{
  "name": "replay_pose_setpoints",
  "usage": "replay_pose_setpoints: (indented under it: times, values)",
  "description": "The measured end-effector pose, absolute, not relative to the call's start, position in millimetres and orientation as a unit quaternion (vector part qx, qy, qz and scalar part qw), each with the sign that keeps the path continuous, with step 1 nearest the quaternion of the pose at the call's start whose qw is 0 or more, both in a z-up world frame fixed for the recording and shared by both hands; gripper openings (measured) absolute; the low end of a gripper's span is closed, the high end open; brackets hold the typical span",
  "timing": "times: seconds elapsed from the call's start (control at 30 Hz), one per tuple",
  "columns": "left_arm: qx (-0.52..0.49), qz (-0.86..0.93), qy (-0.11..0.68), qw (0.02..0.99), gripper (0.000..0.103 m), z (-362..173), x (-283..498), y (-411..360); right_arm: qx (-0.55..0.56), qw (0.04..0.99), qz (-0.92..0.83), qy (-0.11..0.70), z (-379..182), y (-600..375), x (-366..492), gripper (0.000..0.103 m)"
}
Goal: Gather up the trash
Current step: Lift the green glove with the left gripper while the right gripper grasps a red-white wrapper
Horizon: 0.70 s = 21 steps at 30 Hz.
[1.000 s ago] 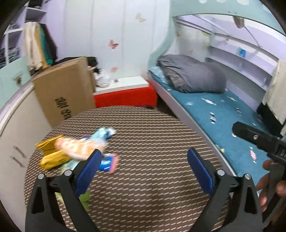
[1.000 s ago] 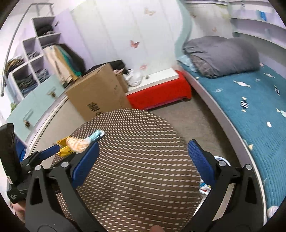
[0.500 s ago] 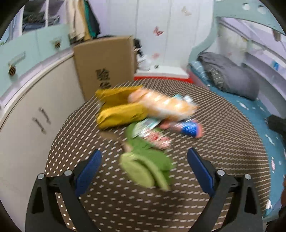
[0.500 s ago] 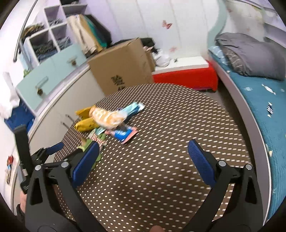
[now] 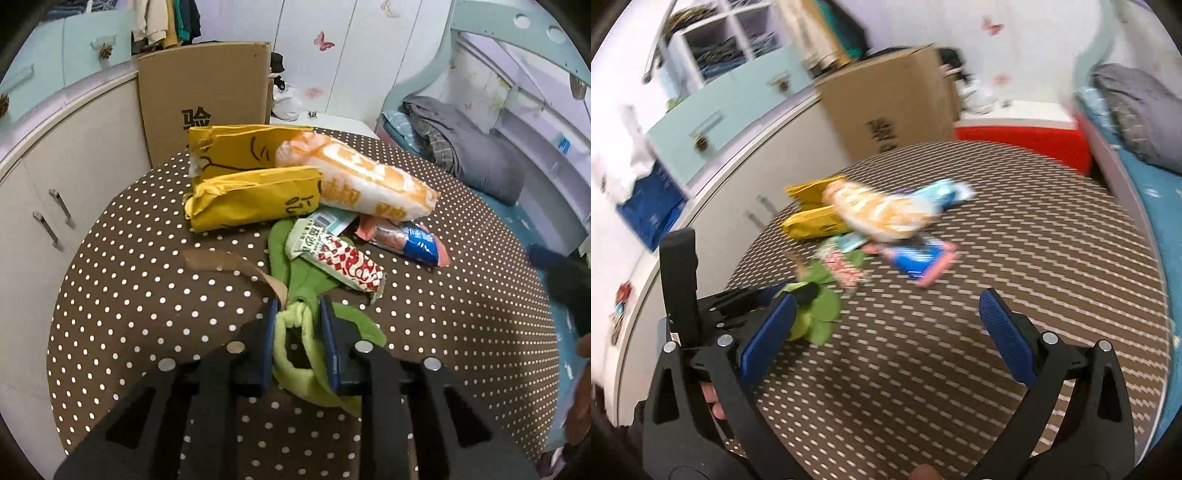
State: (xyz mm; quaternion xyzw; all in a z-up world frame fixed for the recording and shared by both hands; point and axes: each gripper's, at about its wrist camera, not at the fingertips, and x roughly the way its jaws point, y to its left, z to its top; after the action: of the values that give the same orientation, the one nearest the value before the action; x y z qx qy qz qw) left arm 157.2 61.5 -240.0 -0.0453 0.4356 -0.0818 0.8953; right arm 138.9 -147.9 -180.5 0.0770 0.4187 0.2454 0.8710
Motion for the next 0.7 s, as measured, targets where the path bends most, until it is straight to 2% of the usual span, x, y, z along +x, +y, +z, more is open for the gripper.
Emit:
replay_pose_setpoints:
  times: [0.1,0.17,0.3,0.43,0.53,0.63,0.7]
  values:
    - [-0.054,-0.083,0.433,0.896,0.021,-241,152,69,0.040,0.861,0.281,0.423,-190,-114,153,0.096]
    - [-0.058,-0.083,0.432,0.896,0.021,-241,149,72,0.021,0.853,0.294,0.430,-199,-97,163,0.082]
    - [-0.059,-0.082,0.430,0.897,0.021,-241,139,75,-0.011,0.844,0.298,0.446,-215,-73,185,0.065]
    - [-0.062,-0.083,0.430,0.897,0.022,-240,139,76,-0.046,0.836,0.303,0.456,-229,-58,195,0.031]
    - [-0.059,-0.084,0.430,0.897,0.024,-240,139,75,-0.070,0.838,0.301,0.449,-230,-57,186,0.018]
    - [-0.048,-0.086,0.430,0.897,0.027,-239,141,70,-0.054,0.843,0.293,0.448,-227,-77,171,0.013]
    - [-0.039,-0.090,0.431,0.897,0.026,-239,143,66,-0.036,0.848,0.277,0.451,-227,-95,162,0.013]
